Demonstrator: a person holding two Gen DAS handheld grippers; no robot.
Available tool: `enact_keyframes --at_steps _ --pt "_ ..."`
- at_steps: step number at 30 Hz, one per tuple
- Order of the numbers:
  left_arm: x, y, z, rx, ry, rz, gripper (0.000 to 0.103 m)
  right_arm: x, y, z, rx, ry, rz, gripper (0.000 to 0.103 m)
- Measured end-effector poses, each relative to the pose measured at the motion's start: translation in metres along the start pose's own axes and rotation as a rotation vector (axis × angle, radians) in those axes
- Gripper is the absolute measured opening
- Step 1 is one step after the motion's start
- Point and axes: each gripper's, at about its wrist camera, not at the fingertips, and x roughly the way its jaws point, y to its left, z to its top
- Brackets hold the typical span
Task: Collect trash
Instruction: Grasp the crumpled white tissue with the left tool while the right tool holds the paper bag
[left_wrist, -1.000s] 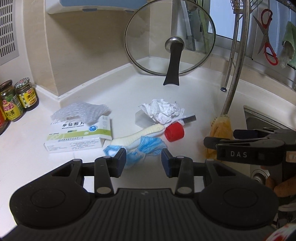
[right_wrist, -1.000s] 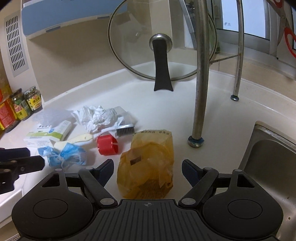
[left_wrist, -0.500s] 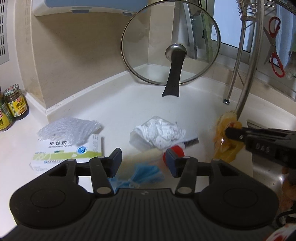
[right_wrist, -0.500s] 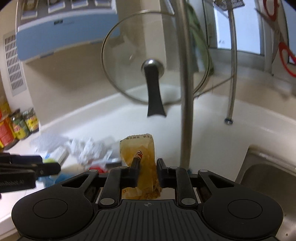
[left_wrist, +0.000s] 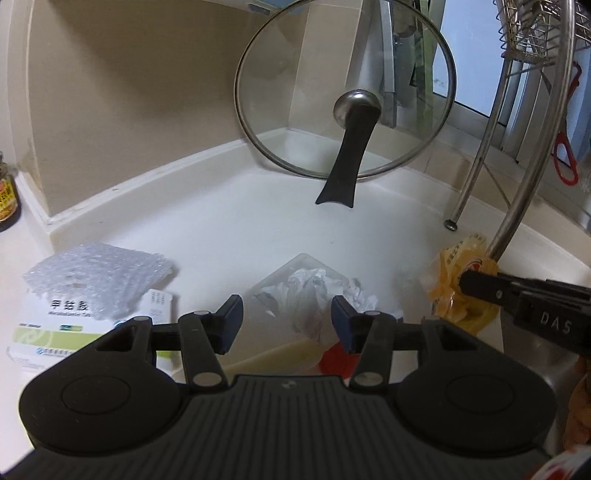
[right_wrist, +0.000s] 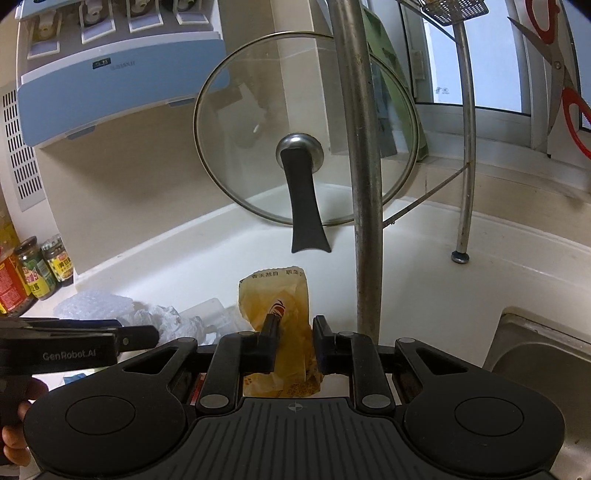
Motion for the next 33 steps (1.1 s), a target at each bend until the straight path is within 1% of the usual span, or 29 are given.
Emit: enact_keyframes --at_steps 1,4,6,7,8,9,15,19,26,33 --pt "0.002 0.000 0.000 -0.001 0.005 -0.001 0.049 0.000 0.000 0.000 0.000 0.001 0.000 0.021" --pt "0.007 0.000 0.001 -0.003 0.010 -0.012 0.044 0.000 -0.002 -0.001 0.007 0.007 0.000 0.021" --pt "0.007 -0.001 0.000 0.003 0.004 -0.022 0.028 0.000 -0.003 -0.002 0.012 0.011 0.000 0.021" --pt "0.007 -0.001 0.000 0.006 0.004 -0.027 0.024 0.000 -0.003 -0.002 0.013 0.014 -0.001 0.021" --pt "0.007 -0.002 0.000 0.009 0.003 -0.030 0.016 -0.001 -0.004 -0.003 0.014 0.015 -0.003 0.021" --pt "0.007 -0.003 -0.001 0.012 0.000 -0.030 0.012 -0.001 -0.005 -0.003 0.016 0.017 -0.002 0.021" --pt "-0.003 -0.006 0.000 0.029 -0.038 -0.050 0.009 -0.006 -0.007 -0.006 0.027 0.019 -0.008 0.021" --pt "-0.017 -0.007 0.001 0.036 -0.070 -0.063 0.008 -0.012 -0.007 -0.006 0.033 0.013 -0.013 0.021" --pt "-0.054 -0.002 0.000 0.014 -0.119 -0.079 0.008 -0.033 0.000 -0.008 0.038 -0.012 -0.019 0.021" --pt "-0.105 0.015 -0.008 -0.021 -0.169 -0.070 0.008 -0.065 0.018 -0.016 0.056 -0.035 -0.005 0.021"
